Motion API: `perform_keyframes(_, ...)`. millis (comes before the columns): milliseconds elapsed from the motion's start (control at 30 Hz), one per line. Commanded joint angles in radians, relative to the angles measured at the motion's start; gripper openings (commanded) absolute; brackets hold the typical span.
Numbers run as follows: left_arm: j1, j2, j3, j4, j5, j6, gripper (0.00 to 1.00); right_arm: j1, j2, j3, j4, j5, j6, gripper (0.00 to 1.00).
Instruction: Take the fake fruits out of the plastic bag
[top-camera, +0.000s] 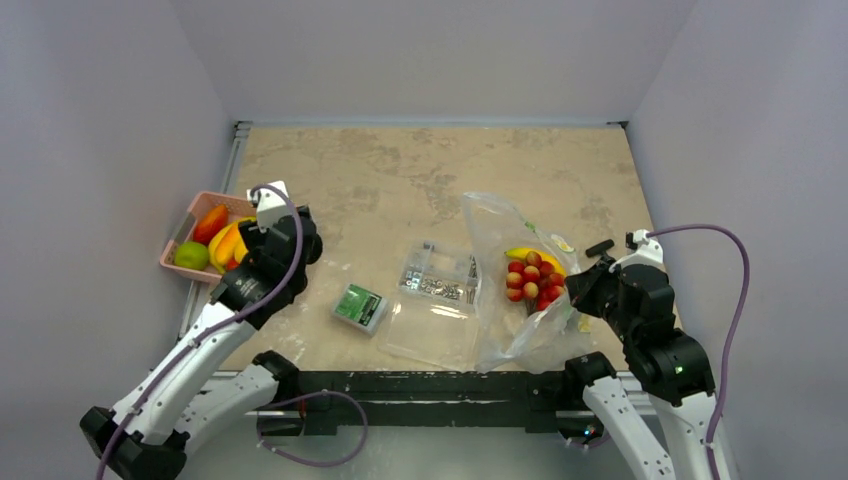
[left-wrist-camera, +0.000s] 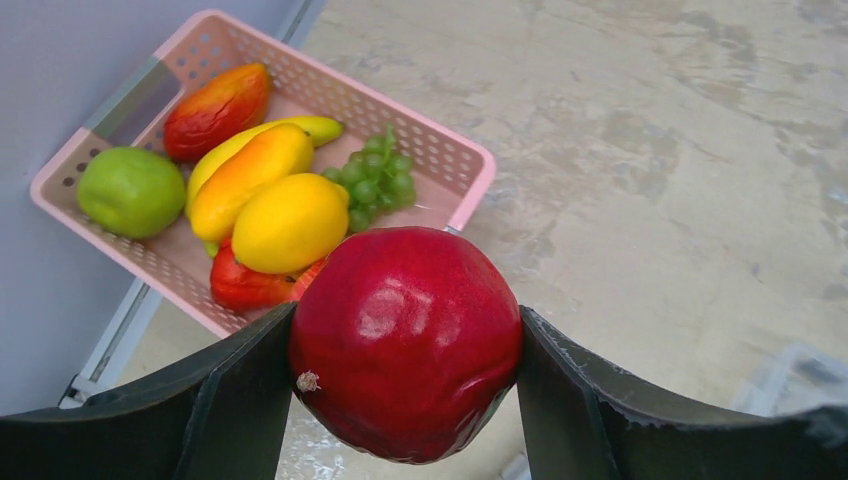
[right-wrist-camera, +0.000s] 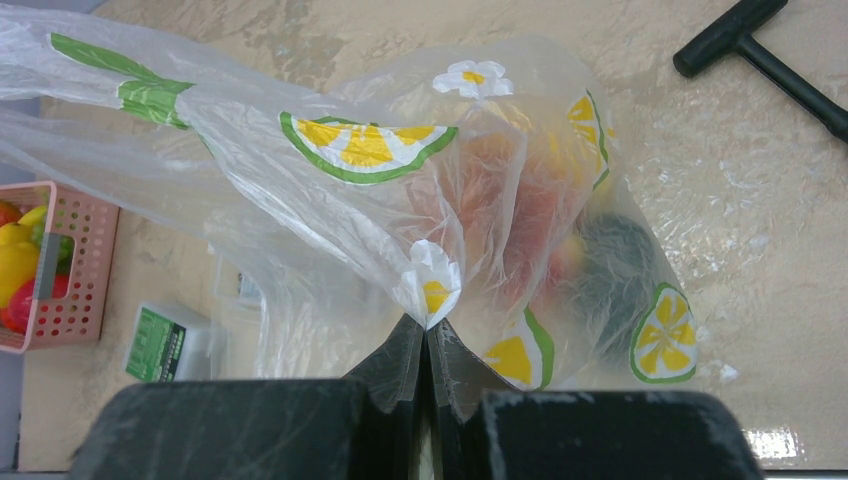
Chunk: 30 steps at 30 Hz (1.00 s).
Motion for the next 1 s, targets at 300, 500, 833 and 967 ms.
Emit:
perform_keyframes(300, 0.331, 0.443, 0.140, 0.134, 0.186, -0.024, 0.00, -0.003, -0.017, 0.005, 0.014, -0.001, 0.003, 0.00)
perform_keyframes(500, 0.407, 0.559, 0.161, 0.159, 0.219, -0.057, 0.00, -0.002, -0.018, 0.002, 0.015, -0.015, -0.002, 0.00)
perform_keyframes(833, 0.433, 0.594, 0.166, 0.143, 0.244, -0.064, 0.81, -0.003, 0.017, 0.011, 0.000, -0.032, -0.002, 0.00)
perform_keyframes(967, 0.433, 0.525, 0.156, 0.120, 0.275, -0.071, 1.00, -0.002, 0.046, 0.031, -0.074, -0.050, 0.016, 0.00)
